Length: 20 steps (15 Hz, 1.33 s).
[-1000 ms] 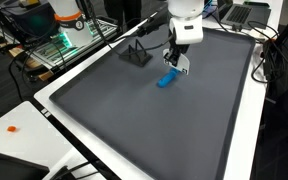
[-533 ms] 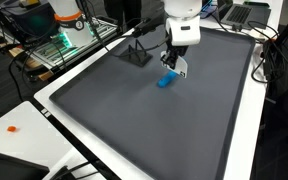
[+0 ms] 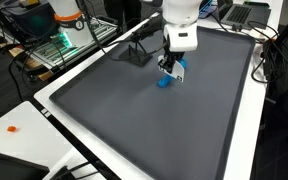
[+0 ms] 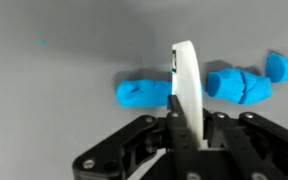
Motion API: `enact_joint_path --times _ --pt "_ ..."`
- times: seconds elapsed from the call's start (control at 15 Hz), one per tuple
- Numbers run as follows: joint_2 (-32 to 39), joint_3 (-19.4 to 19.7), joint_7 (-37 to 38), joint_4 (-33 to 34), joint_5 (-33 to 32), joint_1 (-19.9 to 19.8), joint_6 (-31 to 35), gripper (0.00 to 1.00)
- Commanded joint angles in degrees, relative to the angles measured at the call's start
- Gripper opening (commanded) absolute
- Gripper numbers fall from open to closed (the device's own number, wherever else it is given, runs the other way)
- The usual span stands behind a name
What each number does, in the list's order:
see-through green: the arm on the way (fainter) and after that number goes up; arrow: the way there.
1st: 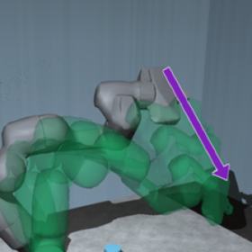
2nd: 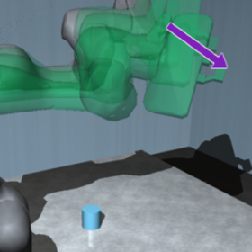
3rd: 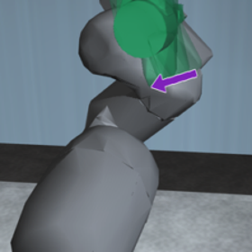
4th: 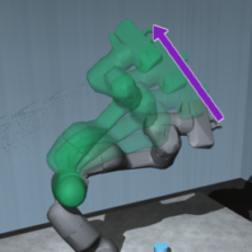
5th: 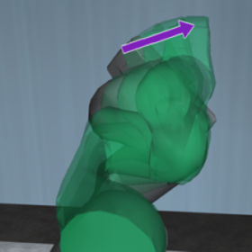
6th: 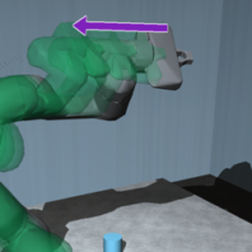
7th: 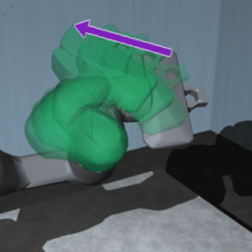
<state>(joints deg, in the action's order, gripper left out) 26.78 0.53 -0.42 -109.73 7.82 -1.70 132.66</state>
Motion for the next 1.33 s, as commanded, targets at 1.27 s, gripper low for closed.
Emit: enact_joint_path --times 1.27 --pt "4.4 -1.8 -1.1 -0.3 2.3 -1.6 3.6 0.02"
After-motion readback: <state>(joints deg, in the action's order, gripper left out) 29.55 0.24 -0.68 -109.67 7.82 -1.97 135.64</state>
